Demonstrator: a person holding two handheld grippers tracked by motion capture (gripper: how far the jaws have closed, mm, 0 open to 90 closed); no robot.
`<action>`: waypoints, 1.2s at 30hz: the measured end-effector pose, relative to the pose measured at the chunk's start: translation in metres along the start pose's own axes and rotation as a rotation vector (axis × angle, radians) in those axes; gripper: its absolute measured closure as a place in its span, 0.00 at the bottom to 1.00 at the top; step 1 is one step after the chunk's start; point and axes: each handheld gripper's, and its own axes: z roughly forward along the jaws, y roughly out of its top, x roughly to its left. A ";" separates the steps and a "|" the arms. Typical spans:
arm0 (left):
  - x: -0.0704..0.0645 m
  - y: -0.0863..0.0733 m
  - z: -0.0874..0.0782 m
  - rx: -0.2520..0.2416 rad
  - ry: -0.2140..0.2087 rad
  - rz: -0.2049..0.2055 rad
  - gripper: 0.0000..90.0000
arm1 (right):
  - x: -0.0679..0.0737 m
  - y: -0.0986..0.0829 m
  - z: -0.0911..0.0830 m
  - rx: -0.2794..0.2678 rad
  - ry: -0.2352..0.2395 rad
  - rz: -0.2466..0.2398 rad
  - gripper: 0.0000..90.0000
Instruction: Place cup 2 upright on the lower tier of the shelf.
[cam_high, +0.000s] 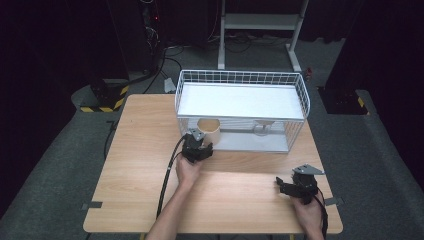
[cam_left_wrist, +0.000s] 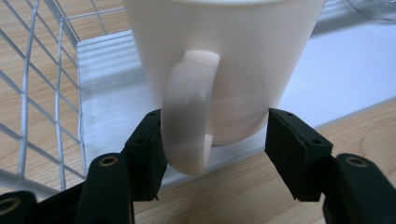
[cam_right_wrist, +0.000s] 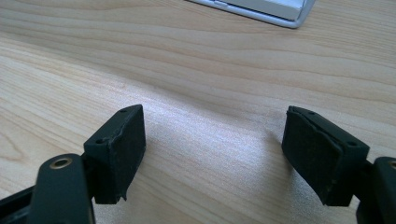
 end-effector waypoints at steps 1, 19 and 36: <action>0.000 0.000 0.001 0.000 -0.001 -0.004 0.46 | 0.000 0.000 0.000 0.000 0.000 0.000 0.24; -0.002 0.013 0.014 0.031 0.017 -0.011 0.53 | 0.000 0.000 0.000 0.000 0.000 0.000 0.24; -0.002 0.024 0.033 0.073 0.028 -0.003 0.66 | 0.000 0.000 0.000 0.001 0.000 0.003 0.24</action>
